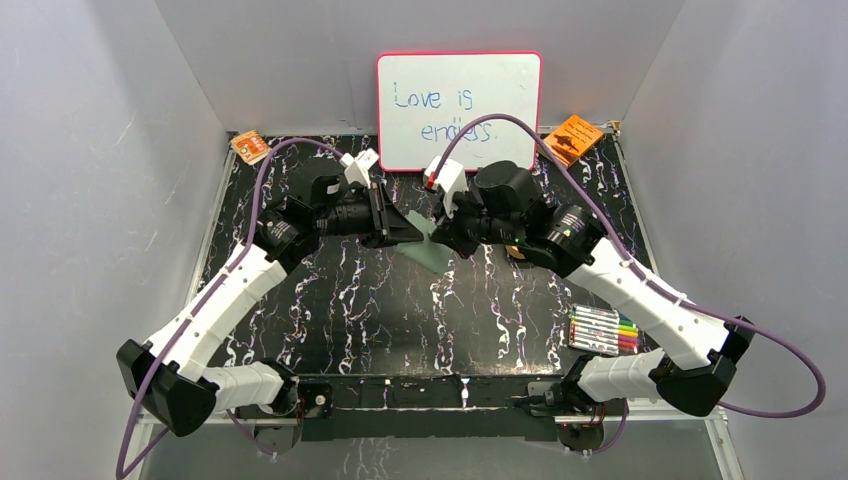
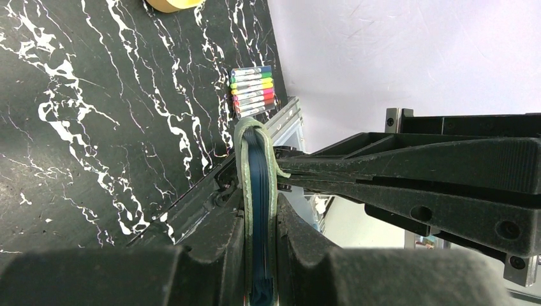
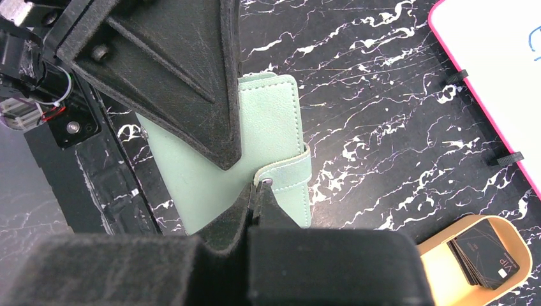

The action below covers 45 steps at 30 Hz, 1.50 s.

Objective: Put the credit cards into the card holder
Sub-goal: Close the card holder.

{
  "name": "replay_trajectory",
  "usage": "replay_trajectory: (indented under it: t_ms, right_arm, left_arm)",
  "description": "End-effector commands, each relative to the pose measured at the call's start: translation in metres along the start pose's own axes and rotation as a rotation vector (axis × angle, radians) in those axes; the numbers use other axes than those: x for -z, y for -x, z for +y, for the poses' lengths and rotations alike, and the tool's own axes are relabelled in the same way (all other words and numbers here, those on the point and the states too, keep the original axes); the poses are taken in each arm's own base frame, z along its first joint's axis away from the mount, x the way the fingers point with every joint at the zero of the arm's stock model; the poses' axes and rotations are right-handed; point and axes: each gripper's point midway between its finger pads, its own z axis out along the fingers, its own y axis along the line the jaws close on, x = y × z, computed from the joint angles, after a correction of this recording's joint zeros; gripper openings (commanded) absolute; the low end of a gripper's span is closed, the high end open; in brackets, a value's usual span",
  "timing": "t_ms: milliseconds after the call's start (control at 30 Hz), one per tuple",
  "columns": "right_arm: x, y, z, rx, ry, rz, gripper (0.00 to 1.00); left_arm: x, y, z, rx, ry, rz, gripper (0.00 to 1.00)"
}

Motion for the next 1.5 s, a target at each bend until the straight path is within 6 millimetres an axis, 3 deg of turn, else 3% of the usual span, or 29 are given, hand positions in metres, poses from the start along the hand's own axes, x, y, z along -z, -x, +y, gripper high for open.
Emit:
replay_trajectory:
  t_ms: [0, 567, 1100, 1233, 1300, 1333, 1400, 1467]
  right_arm:
    - [-0.021, -0.024, 0.027, -0.037, 0.114, 0.09, 0.0]
    - [-0.03, -0.018, 0.035, -0.036, 0.151, 0.08, 0.0]
    - [-0.046, -0.025, 0.059, -0.037, 0.221, 0.11, 0.0]
    - [-0.046, -0.026, 0.058, -0.033, 0.2, 0.115, 0.0]
    - [-0.039, -0.023, 0.052, -0.033, 0.162, 0.098, 0.0]
    - [-0.031, -0.02, 0.051, -0.033, 0.15, 0.079, 0.07]
    - [-0.019, -0.017, 0.048, -0.036, 0.126, 0.065, 0.34]
    - [-0.006, -0.017, 0.044, -0.047, 0.097, 0.062, 0.5]
  left_arm:
    - [0.029, 0.009, -0.086, -0.139, -0.312, -0.027, 0.0]
    - [0.033, 0.002, -0.1, -0.157, -0.398, 0.008, 0.0]
    - [0.043, 0.001, -0.118, -0.202, -0.471, 0.002, 0.0]
    - [0.044, 0.0, -0.115, -0.211, -0.456, -0.007, 0.0]
    - [0.039, -0.001, -0.099, -0.203, -0.378, -0.013, 0.0]
    - [0.036, -0.001, -0.089, -0.203, -0.331, -0.021, 0.0]
    - [0.03, -0.001, -0.066, -0.194, -0.232, -0.036, 0.0]
    - [0.024, -0.002, -0.043, -0.174, -0.146, -0.049, 0.0]
